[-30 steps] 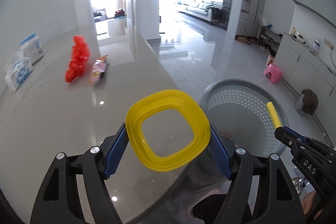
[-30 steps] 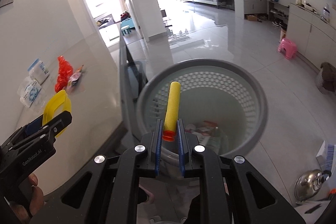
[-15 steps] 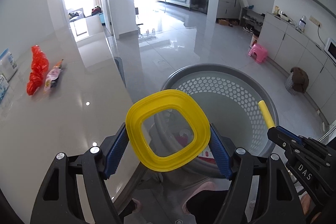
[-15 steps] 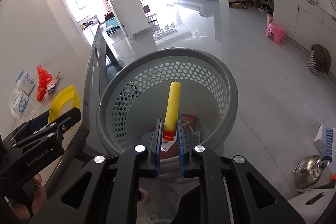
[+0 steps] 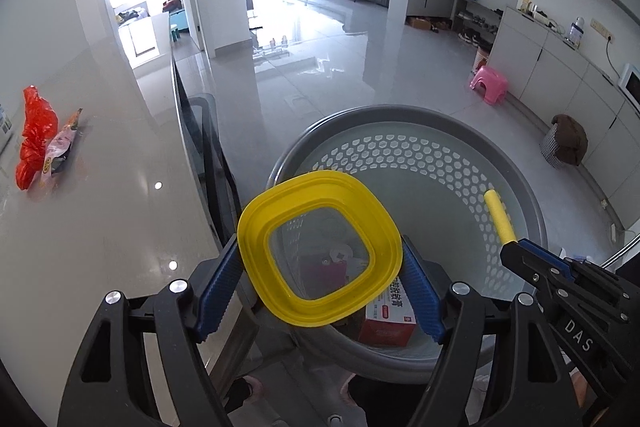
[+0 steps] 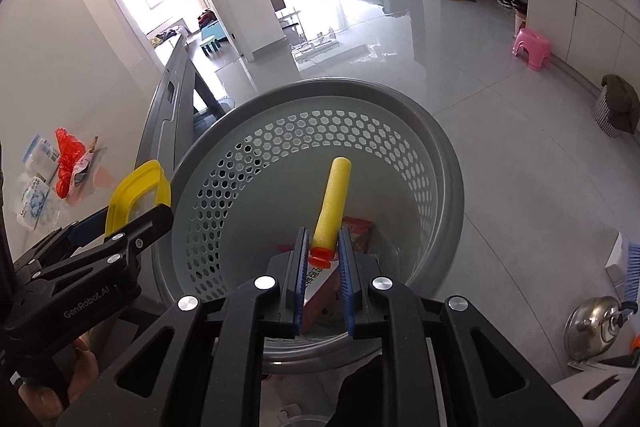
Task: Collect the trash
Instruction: 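Carry dart and lid over the basket and open both tools, then withdraw both tools from the basket back over the table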
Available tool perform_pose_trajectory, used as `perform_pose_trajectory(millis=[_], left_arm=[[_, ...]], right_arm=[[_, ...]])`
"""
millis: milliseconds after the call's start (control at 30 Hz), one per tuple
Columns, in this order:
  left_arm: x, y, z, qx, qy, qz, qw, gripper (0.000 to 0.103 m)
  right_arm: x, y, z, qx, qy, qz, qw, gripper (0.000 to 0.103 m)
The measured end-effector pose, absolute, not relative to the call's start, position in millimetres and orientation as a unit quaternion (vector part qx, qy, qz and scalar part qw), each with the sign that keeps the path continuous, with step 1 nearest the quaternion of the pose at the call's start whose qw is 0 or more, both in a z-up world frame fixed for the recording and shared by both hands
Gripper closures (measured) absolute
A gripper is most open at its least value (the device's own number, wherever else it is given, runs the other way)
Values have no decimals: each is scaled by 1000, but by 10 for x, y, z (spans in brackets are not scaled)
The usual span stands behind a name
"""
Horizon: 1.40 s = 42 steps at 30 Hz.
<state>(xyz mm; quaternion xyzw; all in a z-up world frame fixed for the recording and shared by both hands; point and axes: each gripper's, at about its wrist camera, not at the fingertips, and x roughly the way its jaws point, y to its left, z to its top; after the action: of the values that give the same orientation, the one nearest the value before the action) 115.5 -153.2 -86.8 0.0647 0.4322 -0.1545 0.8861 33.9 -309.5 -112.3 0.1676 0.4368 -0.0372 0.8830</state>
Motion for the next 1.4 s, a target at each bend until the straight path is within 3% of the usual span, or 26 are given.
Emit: perform_pose_trajectory(millis=[67,300,567,667,933,1267,1400], left_arm=[[1157,-1547,-874,65,435,-153,885,27],[1112,-1568,-868,73,439,-145,884,20],[1084,-1492,-779,62,436,-144,886,20],[1054,-1430,-732,59,432,-142,889,20],[942,-1238,-588,45,419,-140,896,20],[816,-596,-391,20,395,-110,912,17],[760,-253,-392,14,391,-89,916,17]], right_arm=[[341,-3106,-1120,169,432,-39,885,72],[290,-3186,-1109,177,427,-42,886,65],[193,-3209,-1056,182,421,-46,887,64],[155,-3175,-1012,179,418,-43,890,57],[50,-3002,-905,164,415,-39,894,53],[-25,-2546,-725,135,410,-11,902,47],[-1,-2292,-664,126,405,3,906,39]])
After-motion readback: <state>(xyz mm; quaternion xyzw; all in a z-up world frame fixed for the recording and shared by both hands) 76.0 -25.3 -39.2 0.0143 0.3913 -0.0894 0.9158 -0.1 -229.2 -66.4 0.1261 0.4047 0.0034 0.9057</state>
